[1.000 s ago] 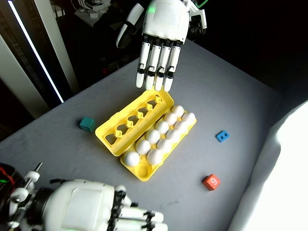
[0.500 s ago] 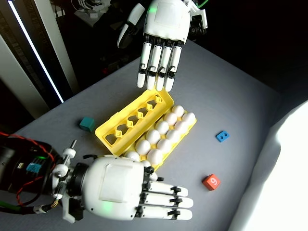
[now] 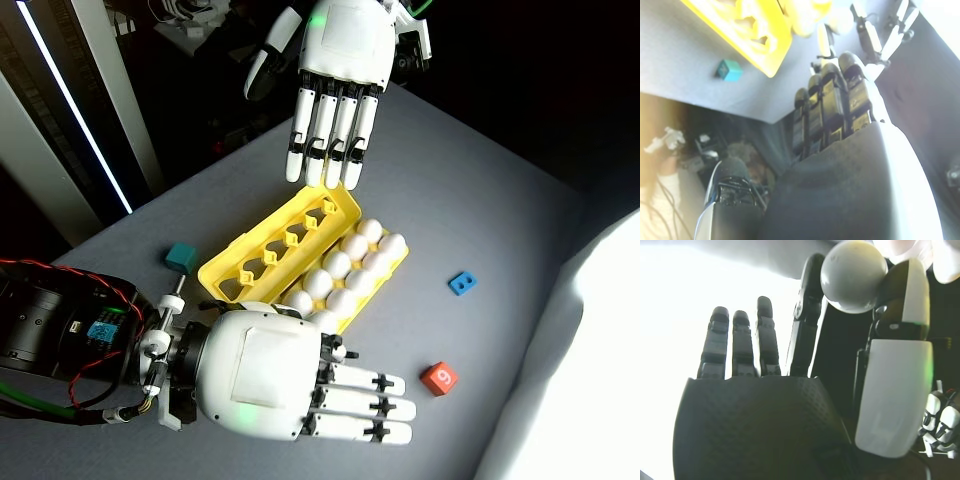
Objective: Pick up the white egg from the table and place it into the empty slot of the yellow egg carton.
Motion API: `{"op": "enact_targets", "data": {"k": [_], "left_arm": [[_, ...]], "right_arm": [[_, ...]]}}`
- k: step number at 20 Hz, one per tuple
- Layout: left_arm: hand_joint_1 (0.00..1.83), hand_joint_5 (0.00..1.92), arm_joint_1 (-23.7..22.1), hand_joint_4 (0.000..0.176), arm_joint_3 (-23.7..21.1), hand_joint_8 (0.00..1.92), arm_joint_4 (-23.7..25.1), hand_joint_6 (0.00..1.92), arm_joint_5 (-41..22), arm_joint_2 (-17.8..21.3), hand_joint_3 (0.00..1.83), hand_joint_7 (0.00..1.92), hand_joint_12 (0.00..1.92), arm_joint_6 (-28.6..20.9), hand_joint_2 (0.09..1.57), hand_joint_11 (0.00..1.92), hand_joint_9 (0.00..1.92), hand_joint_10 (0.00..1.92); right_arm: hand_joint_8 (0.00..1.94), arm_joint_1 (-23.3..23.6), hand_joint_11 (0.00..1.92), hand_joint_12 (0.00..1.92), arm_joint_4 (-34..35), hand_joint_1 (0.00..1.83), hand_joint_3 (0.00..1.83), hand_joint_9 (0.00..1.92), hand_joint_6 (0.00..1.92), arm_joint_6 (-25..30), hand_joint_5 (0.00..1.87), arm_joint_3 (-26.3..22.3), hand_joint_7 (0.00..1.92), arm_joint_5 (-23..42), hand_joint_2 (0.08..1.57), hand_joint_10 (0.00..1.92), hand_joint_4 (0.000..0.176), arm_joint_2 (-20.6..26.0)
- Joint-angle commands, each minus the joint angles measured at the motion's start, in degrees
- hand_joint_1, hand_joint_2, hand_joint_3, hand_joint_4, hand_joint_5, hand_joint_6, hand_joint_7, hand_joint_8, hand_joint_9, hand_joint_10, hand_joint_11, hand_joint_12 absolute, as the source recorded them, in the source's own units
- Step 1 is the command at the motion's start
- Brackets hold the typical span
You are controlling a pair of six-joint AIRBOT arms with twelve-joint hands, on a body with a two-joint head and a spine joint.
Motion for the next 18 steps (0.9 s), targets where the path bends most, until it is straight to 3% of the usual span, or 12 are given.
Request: {"op": "enact_targets", "data": {"k": [1,2,4,6,7,8,9,10,11,12,13,18], "left_arm": [[0.0,0.21,-0.2,0.0,0.2,0.0,-2.1,0.0,3.3,0.2,0.0,0.22,0.43,0.0,1.17,0.0,0.2,0.0],[0.0,0.21,-0.2,0.0,0.2,0.0,-2.1,0.0,3.3,0.2,0.0,0.22,0.44,0.0,1.17,0.0,0.2,0.0],[0.0,0.2,-0.2,0.0,0.3,0.0,-2.1,0.0,3.3,0.2,0.0,0.2,0.41,0.0,1.17,0.0,0.18,0.0],[0.0,0.19,-0.2,0.0,0.3,0.0,-2.1,0.0,3.3,0.2,0.0,0.2,0.4,0.0,1.16,0.0,0.18,0.0],[0.0,0.22,-0.2,0.0,0.3,0.0,-2.1,0.0,3.3,0.2,0.0,0.23,0.48,0.0,1.17,0.0,0.21,0.0],[0.0,0.22,-0.2,0.0,0.3,0.0,-2.1,0.0,3.3,0.2,0.0,0.23,0.47,0.0,1.17,0.0,0.21,0.0],[0.0,0.22,-0.2,0.0,0.3,0.0,-2.1,0.0,3.3,0.2,0.0,0.23,0.47,0.0,1.17,0.0,0.2,0.0],[0.0,0.19,-0.2,0.0,0.3,0.0,-2.1,0.0,3.3,0.2,0.0,0.19,0.37,0.0,1.17,0.0,0.17,0.0],[0.0,0.19,-0.2,0.0,0.3,0.0,-2.1,0.0,3.3,0.2,0.0,0.19,0.37,0.0,1.17,0.0,0.17,0.0],[0.0,0.19,-0.2,0.0,0.3,0.0,-2.1,0.0,3.3,0.2,0.0,0.19,0.37,0.0,1.17,0.0,0.17,0.0],[0.0,0.17,-0.2,0.0,0.2,0.0,-2.1,0.0,3.3,0.2,0.0,0.18,0.34,0.0,1.17,0.0,0.16,0.0],[0.0,0.18,-0.2,0.0,0.1,0.0,-2.1,0.0,3.3,0.2,0.0,0.18,0.34,0.0,1.17,0.0,0.16,0.0]], "right_arm": [[0.0,0.8,0.0,0.0,0.1,1.14,0.0,0.0,0.51,0.6,1.28,-0.2,0.26,5.8,0.99,0.0,0.07,0.3],[0.0,0.8,0.0,0.0,0.2,1.14,0.0,0.0,0.5,0.6,1.28,-0.3,0.26,5.5,0.99,0.0,0.068,0.3],[0.0,0.7,0.0,0.0,0.2,1.14,0.0,0.0,0.52,0.6,1.27,-0.6,0.25,4.1,1.0,0.0,0.027,0.3],[0.0,0.4,0.0,0.0,0.2,1.14,0.0,0.0,0.56,0.6,1.25,-0.8,0.25,3.9,1.0,0.0,0.044,0.3],[0.0,0.4,0.0,0.0,0.2,1.1,0.0,0.0,0.67,0.6,1.17,-0.9,0.19,3.9,1.02,0.0,0.118,0.4],[0.0,0.3,0.0,0.0,0.2,1.06,0.01,0.0,0.78,0.6,1.11,-1.0,0.16,3.9,1.05,0.0,0.164,0.4],[0.0,0.2,0.0,0.0,0.2,1.04,0.0,0.0,0.83,0.6,1.07,-1.0,0.16,3.9,1.06,0.0,0.174,0.3],[0.0,0.2,0.0,0.0,0.2,0.8,0.0,0.0,0.26,0.6,1.08,-1.0,0.18,3.9,0.93,0.0,0.05,0.3],[0.0,0.2,0.0,0.0,0.2,0.8,0.0,0.0,0.26,0.6,1.08,-1.1,0.18,3.9,0.93,0.0,0.05,0.3],[0.0,0.2,0.0,0.0,0.2,0.72,0.0,0.0,0.15,0.6,1.11,-1.1,0.19,3.9,0.9,0.0,0.104,0.3],[0.0,0.2,0.0,0.0,0.2,0.62,0.0,0.0,0.09,0.6,1.05,-1.1,0.17,3.9,0.88,0.0,0.106,0.3],[0.0,0.0,0.0,0.0,0.2,0.61,0.0,0.0,0.0,0.6,0.98,-1.1,0.16,3.9,0.85,0.0,0.062,0.3]]}}
